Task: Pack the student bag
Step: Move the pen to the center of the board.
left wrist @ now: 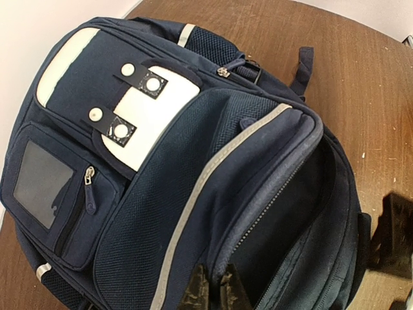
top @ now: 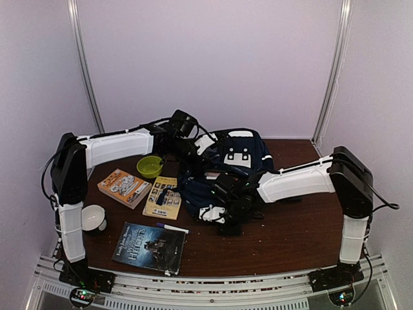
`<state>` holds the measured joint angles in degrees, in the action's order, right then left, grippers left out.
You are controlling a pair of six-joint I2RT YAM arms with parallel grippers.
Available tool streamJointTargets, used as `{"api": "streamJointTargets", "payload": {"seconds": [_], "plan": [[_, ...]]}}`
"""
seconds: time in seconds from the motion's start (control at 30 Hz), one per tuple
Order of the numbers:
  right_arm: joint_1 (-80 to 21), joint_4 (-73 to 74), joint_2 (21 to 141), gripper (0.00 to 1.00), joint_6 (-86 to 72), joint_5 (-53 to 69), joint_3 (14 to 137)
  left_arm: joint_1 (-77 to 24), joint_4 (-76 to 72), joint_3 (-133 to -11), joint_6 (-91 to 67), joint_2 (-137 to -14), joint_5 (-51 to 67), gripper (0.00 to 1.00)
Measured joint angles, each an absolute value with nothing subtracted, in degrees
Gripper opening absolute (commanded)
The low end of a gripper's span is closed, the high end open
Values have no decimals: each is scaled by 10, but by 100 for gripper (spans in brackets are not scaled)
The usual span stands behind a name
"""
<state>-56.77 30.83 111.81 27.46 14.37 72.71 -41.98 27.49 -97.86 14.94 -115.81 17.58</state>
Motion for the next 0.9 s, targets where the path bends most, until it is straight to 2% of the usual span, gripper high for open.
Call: {"api": "streamJointTargets", "payload": {"seconds": [0.17,0.73,0.9], "plan": [[-557,344,1079,26,278,132,690,-420,275,-979,149,-1158,178,1],[-601,271,1182,32,266,168,808,-418,281,-979,139,-1154,214,1],[-602,244,1217,37,260,180,849,-416,281,-979,136,-1147,212,1]]}}
